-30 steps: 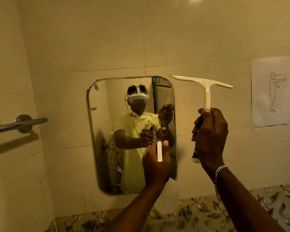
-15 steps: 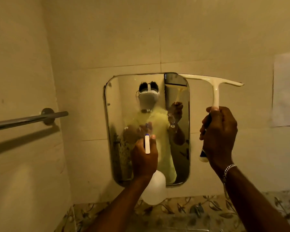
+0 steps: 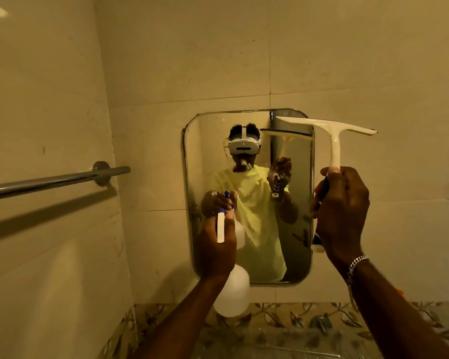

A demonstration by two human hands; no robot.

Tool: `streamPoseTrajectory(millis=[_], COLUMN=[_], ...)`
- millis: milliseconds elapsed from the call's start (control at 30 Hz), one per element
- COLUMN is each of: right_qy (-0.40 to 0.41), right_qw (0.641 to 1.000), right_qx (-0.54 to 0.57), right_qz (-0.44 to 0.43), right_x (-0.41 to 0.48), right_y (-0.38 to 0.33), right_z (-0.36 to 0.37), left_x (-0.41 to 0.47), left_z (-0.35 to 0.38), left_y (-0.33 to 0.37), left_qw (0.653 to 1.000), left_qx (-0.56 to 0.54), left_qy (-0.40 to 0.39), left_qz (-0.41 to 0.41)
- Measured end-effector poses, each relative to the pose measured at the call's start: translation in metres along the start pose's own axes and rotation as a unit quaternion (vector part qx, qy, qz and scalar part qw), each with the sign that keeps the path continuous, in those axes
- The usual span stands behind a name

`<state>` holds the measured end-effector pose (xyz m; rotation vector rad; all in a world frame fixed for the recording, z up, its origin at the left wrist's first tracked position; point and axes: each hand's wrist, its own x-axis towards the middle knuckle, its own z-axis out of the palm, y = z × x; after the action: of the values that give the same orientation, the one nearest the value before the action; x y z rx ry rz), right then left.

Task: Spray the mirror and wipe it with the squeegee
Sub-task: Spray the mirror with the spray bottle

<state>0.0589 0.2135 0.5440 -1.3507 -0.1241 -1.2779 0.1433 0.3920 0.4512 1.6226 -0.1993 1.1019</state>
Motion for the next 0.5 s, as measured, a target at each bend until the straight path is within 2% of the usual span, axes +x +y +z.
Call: streamPoseTrajectory(millis=[233,500], right_qy=[-0.015,-0.019], right_qw=[1.0,1.0], right_qx=[0.015,0.013], right_qz=[0.01,0.013], right_x=[-0.009,-0.018], right_y=[0.002,0.0], right_z=[0.008,0.012], left_x=[0.003,-0.013], left_z=[-0.02,-0.033], left_y=[-0.021,-0.046], left_qw=[1.0,0.999], left_qx=[0.005,-0.013], left_qy=[0.015,-0.012], left_qz=[-0.009,-0.033])
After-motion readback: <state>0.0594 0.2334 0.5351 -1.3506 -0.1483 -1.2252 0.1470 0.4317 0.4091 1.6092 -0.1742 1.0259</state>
